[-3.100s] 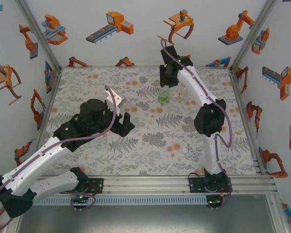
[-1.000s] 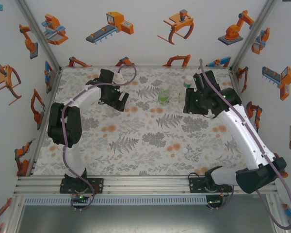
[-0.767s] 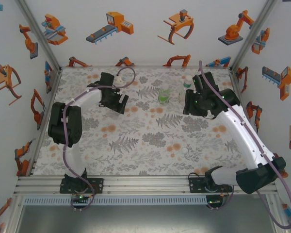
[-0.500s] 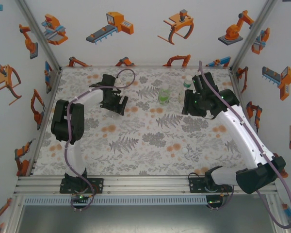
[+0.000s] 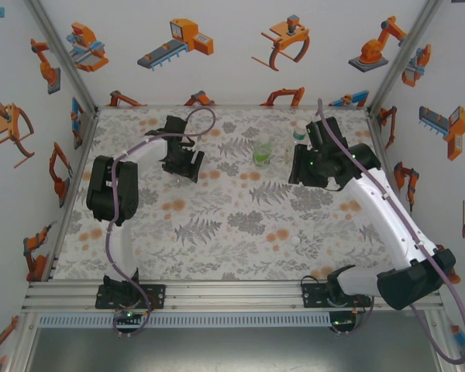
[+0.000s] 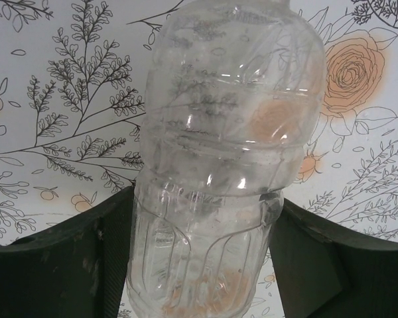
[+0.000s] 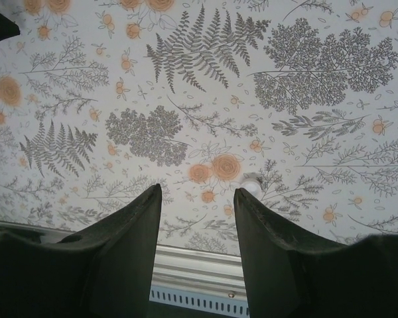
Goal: Screw on the bottle caps
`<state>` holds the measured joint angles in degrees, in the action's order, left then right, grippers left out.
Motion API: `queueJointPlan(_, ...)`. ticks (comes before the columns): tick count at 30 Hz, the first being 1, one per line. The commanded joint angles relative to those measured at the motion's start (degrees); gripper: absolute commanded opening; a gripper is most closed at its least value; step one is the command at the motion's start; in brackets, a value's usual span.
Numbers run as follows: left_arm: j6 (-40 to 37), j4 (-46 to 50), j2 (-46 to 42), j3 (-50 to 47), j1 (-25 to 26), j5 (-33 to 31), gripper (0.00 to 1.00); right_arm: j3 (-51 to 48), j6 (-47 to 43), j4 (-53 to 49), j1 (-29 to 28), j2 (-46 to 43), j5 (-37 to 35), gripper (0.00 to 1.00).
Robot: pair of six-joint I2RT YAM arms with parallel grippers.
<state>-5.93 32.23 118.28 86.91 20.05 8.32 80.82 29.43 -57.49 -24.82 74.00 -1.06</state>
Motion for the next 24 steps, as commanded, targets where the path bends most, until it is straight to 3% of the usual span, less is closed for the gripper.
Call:
queueJointPlan(1,0.92,3.16,1.81,2.17,-0.29,-0.34,0.71,-0.76,0.84,0.87,0.24,-1.18,0.18,0.47)
queueJointPlan(9,0.40,6.02,4.38,5.32,0.05,-0.23,0.72,-1.09,0.77,0.98,0.30,-1.60,0.26,0.46)
queueJointPlan(24,-0.72,4.58,2.02,2.37,0.24,0.87,0.55,-0.01,0.21,0.46,0.30,-1.29,0.12,0.47)
